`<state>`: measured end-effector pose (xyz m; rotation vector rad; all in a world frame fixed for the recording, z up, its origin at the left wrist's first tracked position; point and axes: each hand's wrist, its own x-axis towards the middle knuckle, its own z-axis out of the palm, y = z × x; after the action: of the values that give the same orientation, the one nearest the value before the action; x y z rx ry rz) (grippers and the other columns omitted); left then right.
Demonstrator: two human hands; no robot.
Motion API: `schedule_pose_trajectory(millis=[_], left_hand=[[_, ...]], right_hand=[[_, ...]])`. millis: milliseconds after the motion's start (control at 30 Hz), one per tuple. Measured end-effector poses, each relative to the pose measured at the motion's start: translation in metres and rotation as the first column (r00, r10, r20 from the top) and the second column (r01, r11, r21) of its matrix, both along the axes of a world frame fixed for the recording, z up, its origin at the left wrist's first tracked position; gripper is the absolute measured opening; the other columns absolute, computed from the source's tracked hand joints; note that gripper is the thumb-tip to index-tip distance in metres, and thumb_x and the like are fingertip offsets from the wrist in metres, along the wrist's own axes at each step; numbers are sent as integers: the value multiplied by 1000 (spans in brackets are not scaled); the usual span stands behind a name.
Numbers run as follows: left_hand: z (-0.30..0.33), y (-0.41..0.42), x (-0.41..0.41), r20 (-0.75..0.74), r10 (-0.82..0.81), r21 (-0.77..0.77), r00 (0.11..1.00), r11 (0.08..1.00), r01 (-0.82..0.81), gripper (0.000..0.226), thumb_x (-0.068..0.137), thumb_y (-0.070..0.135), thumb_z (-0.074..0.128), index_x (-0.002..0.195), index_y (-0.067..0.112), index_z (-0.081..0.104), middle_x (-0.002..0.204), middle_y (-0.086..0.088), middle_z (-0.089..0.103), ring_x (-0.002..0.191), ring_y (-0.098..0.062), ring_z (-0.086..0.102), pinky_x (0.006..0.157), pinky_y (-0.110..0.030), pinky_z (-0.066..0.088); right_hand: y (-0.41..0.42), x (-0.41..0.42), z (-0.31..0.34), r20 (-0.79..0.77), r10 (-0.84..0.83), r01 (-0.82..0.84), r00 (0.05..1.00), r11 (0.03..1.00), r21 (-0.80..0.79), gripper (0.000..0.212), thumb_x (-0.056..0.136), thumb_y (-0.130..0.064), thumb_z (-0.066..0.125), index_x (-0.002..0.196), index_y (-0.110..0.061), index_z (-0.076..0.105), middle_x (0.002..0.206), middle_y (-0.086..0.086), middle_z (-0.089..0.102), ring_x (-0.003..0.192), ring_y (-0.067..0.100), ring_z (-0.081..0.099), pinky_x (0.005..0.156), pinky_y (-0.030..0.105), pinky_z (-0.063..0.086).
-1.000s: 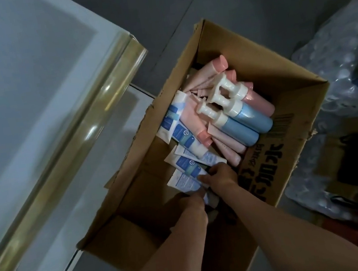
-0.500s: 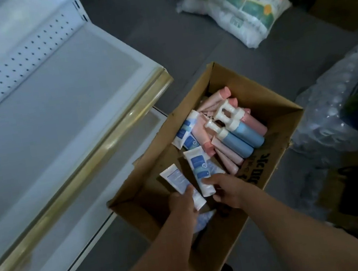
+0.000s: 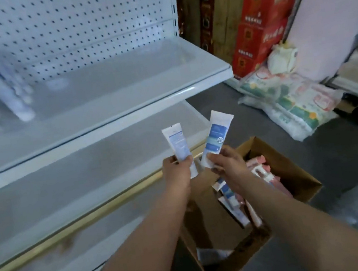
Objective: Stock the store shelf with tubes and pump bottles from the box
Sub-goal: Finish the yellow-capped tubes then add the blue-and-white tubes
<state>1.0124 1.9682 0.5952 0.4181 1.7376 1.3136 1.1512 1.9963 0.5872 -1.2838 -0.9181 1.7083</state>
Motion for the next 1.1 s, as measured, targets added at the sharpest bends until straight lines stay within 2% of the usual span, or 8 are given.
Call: schedule_pose_trajectory(millis=[67,200,400,567,700,800,900,1100], left_hand=[[31,-1,-23,-75,67,92,995,994,-60,23,82,20,76,97,19,58,98,-5,66,87,-25,66,78,-34,54],[79,-6,-80,-144,220,200,965,961,-190,28,83,25,74,106,10,66,98,-3,68,86,-23,65,71,-26,45],[127,-29,-189,-195,434,323,879,875,-360,26,82,25,75,101,9,66,91,-2,70,83,-20,65,61,-23,42],[144,-52,-282,-250,573,362,781,803,-473,23,83,21,75,101,12,65,89,0,66,80,-18,62,72,-28,48],[140,-61,-341,-234,607,362,760,780,-511,22,84,22,75,101,13,66,91,-2,70,76,-17,63,77,-36,55],[132,-63,-368,-257,609,355,751,782,-512,22,82,24,76,100,14,67,88,-2,71,79,-21,67,77,-40,57],[126,-65,-386,-272,594,354,757,793,-496,23,83,22,76,102,15,65,92,0,71,82,-20,68,78,-37,57],[115,-66,-408,-318,547,383,775,821,-423,27,84,16,75,108,13,64,96,4,70,86,-14,66,77,-28,49]], right_hand=[[7,-23,30,-15,22,-20,1000,996,91,34,86,-5,72,119,-7,64,105,12,71,88,26,67,71,34,53],[18,-81,80,-11,105,-99,994,963,251,26,87,-4,71,110,-13,66,98,8,71,89,25,67,74,34,52],[19,-194,127,6,209,-196,978,910,366,28,83,-8,76,107,-19,67,103,7,71,90,22,66,77,35,53],[5,-285,141,40,263,-254,964,868,426,33,84,-3,75,114,-12,65,91,-1,71,79,16,64,70,30,51],[2,-343,146,131,289,-316,948,822,474,35,84,-8,77,115,-16,63,101,2,71,83,12,67,62,20,53],[3,-377,142,197,256,-321,947,810,491,39,80,-12,81,113,-21,63,99,0,72,88,17,70,75,29,57],[2,-401,133,264,216,-324,940,803,500,40,76,-15,82,110,-25,63,96,-4,73,89,16,70,85,35,58],[-4,-426,124,351,156,-328,923,796,509,44,79,-19,81,117,-24,60,102,-6,71,92,13,68,80,27,53]])
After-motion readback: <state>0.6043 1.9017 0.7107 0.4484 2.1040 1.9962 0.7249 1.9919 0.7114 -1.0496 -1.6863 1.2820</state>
